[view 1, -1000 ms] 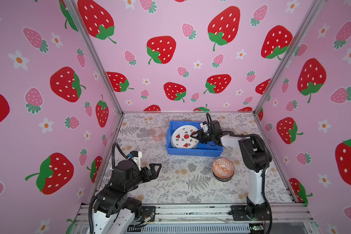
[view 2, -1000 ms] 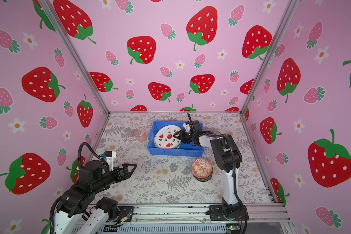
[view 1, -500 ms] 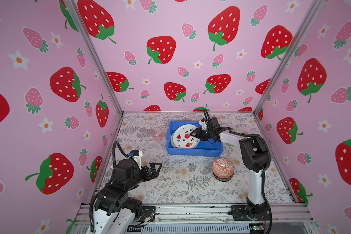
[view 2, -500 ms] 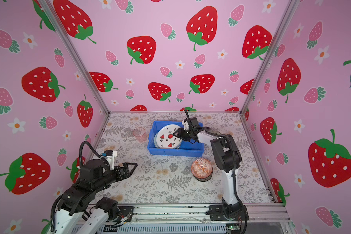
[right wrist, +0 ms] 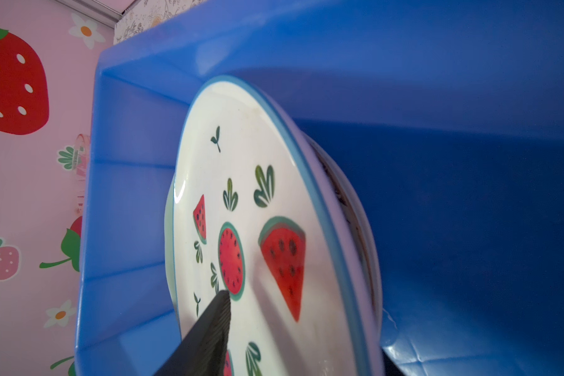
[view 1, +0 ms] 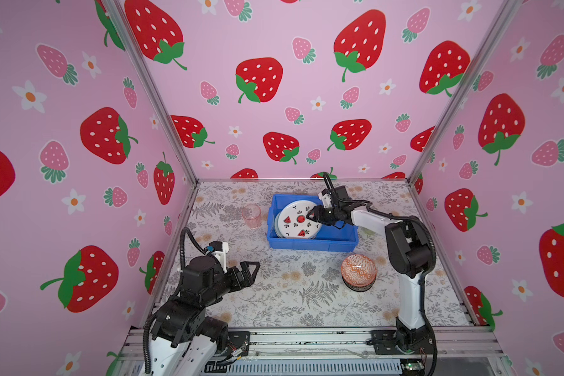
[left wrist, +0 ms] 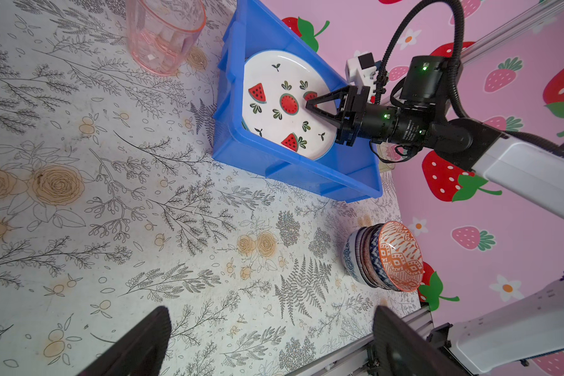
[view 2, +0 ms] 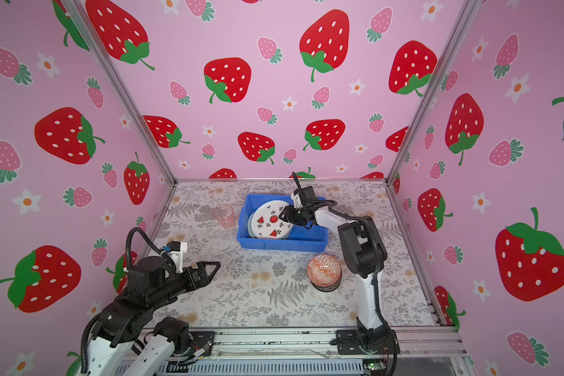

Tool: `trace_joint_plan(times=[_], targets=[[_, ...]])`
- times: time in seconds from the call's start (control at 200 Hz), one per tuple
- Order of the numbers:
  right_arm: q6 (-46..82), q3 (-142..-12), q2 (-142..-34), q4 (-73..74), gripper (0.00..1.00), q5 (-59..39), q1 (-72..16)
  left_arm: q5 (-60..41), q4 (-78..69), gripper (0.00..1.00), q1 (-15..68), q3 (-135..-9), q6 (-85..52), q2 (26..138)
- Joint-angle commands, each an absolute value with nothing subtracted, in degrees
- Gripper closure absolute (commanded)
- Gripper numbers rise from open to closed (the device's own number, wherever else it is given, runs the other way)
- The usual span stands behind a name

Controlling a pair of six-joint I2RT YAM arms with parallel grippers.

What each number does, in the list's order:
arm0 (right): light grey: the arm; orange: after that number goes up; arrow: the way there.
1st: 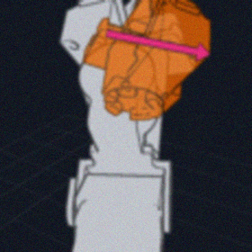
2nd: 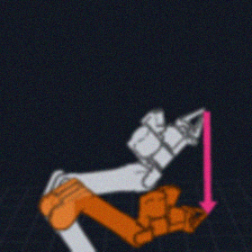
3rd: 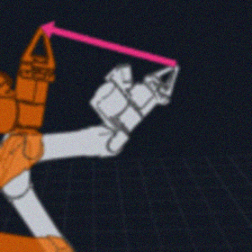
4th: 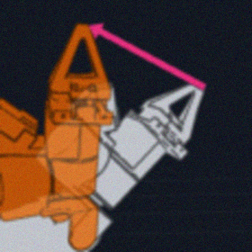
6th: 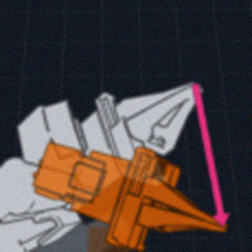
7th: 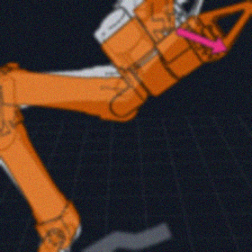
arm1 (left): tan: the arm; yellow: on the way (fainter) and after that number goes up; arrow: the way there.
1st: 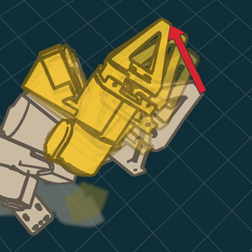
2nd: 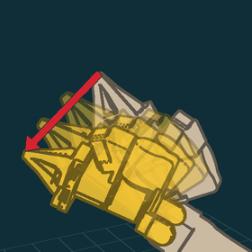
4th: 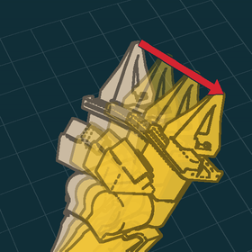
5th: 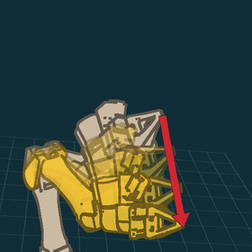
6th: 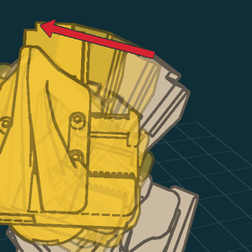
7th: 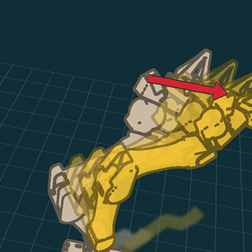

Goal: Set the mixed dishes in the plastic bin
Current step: 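Lower the upright watermelon plate into the bin with the right gripper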

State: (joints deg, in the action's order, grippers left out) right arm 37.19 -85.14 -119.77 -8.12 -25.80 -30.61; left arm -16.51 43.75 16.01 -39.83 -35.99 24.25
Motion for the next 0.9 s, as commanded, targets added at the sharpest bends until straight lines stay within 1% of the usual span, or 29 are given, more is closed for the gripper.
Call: trace_joint_plan(times=[0.0, 0.35, 0.51, 0.895], targets=[[34.9, -87.5, -120.7, -9.3, 0.49, -24.8, -31.3, -16.4, 43.3, 0.01, 15.7, -39.6, -35.8, 23.7], [33.1, -89.2, -121.1, -11.8, 0.49, -22.6, -32.0, -16.5, 43.3, 0.01, 15.7, -39.5, -35.7, 23.7], [31.7, -90.8, -121.1, -14.1, 0.49, -19.9, -32.4, -16.4, 43.3, 0.01, 15.7, -39.5, -35.7, 23.8], [30.8, -90.7, -120.4, -15.4, 0.49, -18.3, -32.4, -16.8, 43.1, 0.01, 15.6, -39.5, -35.7, 24.0]])
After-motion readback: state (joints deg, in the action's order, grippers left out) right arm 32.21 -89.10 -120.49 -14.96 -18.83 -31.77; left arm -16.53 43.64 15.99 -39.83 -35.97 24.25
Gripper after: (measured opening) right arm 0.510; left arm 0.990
